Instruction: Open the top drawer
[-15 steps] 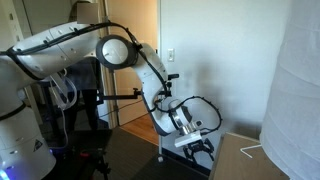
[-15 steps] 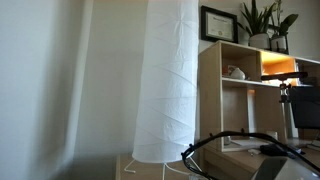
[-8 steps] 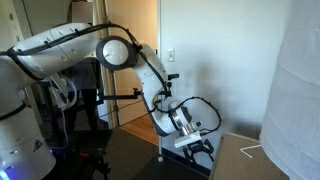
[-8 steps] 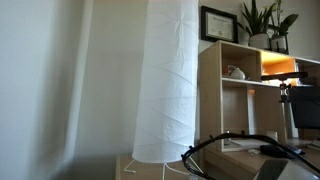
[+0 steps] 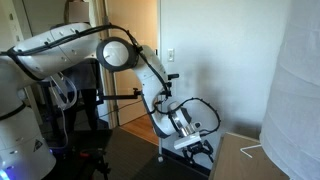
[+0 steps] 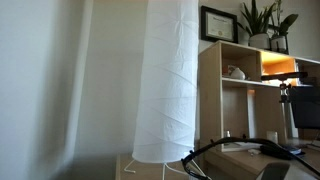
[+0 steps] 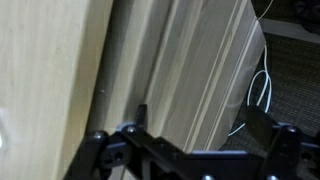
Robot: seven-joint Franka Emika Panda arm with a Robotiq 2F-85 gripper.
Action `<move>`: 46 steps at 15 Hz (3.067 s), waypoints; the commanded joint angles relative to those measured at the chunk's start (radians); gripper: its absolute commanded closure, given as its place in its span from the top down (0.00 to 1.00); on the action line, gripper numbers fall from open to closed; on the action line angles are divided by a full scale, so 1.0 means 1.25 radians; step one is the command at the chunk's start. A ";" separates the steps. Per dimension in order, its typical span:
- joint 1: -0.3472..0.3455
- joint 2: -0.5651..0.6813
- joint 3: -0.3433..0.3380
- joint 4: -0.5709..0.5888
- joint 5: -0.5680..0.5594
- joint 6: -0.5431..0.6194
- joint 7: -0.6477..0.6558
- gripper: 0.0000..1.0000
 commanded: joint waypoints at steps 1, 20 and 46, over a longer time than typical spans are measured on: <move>0.009 0.013 -0.015 0.021 -0.081 0.004 0.062 1.00; -0.008 -0.029 0.060 -0.016 -0.286 -0.045 0.227 1.00; -0.013 -0.154 0.168 -0.151 -0.301 -0.280 0.226 1.00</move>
